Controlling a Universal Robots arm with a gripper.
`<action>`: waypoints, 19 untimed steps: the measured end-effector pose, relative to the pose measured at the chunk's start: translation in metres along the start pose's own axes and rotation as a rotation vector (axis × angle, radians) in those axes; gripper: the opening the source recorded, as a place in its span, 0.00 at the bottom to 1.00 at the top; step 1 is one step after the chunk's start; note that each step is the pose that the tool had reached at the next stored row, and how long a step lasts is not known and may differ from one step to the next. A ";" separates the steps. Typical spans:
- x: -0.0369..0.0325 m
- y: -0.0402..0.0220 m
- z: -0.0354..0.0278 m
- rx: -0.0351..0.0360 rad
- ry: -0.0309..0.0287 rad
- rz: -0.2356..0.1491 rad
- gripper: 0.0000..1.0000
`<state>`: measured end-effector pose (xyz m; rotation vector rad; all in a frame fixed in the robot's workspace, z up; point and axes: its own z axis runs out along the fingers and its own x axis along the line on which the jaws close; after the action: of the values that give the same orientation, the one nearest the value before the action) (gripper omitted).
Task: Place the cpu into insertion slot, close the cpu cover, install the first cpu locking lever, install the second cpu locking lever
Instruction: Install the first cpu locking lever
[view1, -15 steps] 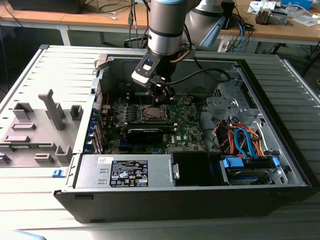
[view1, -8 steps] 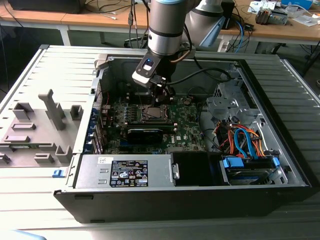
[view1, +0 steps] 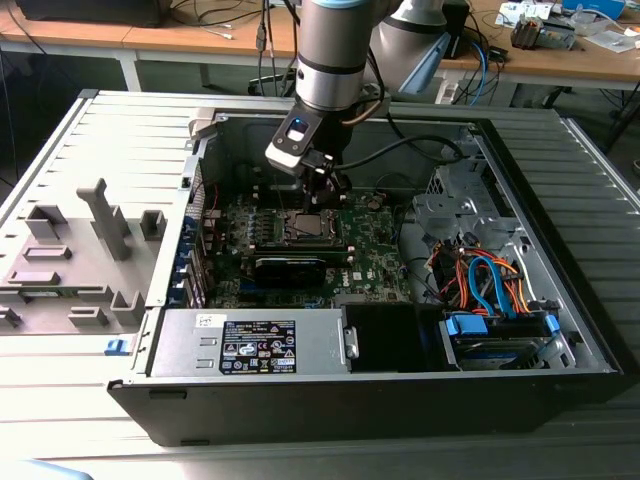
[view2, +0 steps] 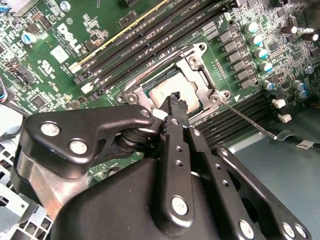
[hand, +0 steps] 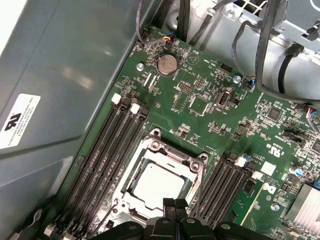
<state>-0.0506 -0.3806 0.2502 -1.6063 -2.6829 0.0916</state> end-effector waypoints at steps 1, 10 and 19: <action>0.0000 0.0000 0.0000 -0.0001 -0.0001 -0.003 0.11; 0.0000 0.0000 0.0000 -0.0005 -0.0013 -0.023 0.11; 0.0000 0.0000 0.0000 -0.0008 -0.0024 -0.042 0.11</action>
<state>-0.0506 -0.3806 0.2501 -1.5506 -2.7169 0.0920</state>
